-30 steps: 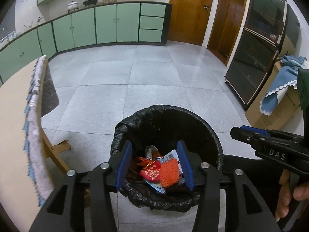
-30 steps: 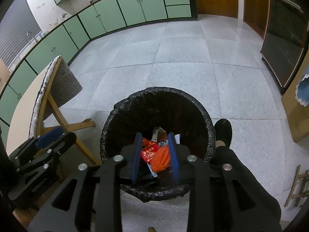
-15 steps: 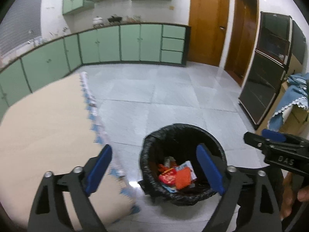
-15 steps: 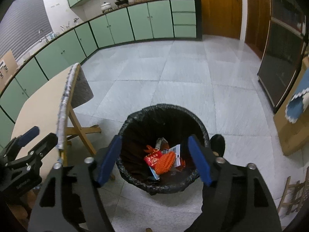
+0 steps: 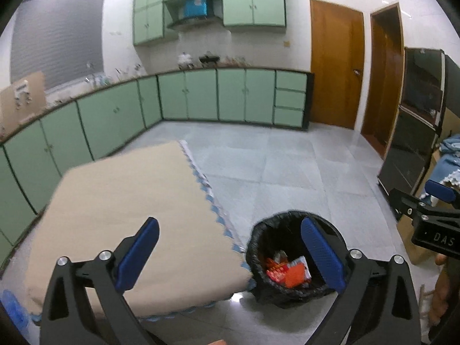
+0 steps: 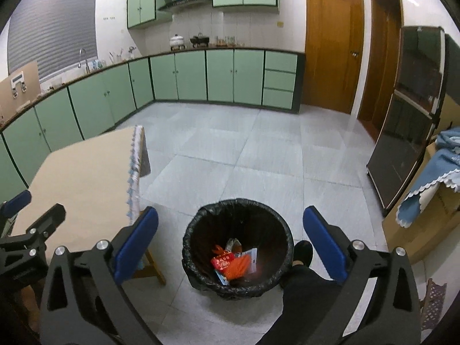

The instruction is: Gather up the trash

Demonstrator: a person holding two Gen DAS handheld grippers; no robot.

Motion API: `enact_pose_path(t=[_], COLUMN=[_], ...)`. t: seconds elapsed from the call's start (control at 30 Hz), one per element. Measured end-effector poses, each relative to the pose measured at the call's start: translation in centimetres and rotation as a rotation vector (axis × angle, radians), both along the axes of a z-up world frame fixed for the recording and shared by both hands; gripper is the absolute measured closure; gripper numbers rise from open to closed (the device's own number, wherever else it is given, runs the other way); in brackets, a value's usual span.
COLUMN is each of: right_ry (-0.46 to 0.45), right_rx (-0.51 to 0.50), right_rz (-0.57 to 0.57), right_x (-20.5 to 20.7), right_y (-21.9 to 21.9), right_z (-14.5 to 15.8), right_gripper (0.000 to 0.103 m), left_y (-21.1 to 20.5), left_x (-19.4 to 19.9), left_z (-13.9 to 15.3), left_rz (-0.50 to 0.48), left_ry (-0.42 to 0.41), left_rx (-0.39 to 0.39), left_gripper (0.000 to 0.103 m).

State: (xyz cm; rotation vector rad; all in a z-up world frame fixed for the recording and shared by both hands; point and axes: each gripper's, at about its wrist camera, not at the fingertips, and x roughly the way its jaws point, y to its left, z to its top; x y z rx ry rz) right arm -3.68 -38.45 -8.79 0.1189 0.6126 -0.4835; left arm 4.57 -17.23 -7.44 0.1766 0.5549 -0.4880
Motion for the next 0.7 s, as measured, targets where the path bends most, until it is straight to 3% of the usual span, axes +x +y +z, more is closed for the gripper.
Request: enact_pose_path(t=[0.17,0.3,0.5,0.7], right_ry=[-0.033,-0.068,-0.117,-0.168], right_rx=[-0.093,-0.099,-0.077,-0.078], right_rz=[-0.025,0.009,0.033,0.081], right_x=[-1.4,-2.5,-4.3,-4.7], right_y=[2.6,4.2,6.0,7.8], right_z=[2.2,3.8,6.1,7.2], right_gripper=[0.005,0.005,0.005,0.005], left_y=[2.5,4.8,7.8,10.8], left_x=[-2.7,-4.6,-6.3,-6.7], left_z=[3.3,5.5,7.8,9.3], left_rz=[0.079,0.112,0.14,0.31], left_ry=[-0.1,-0.153,-0.145,-0.134], left_rx=[0.011,-0.039,-0.044,-0.032], left_gripper=[0.006,0.006,0.006,0.006])
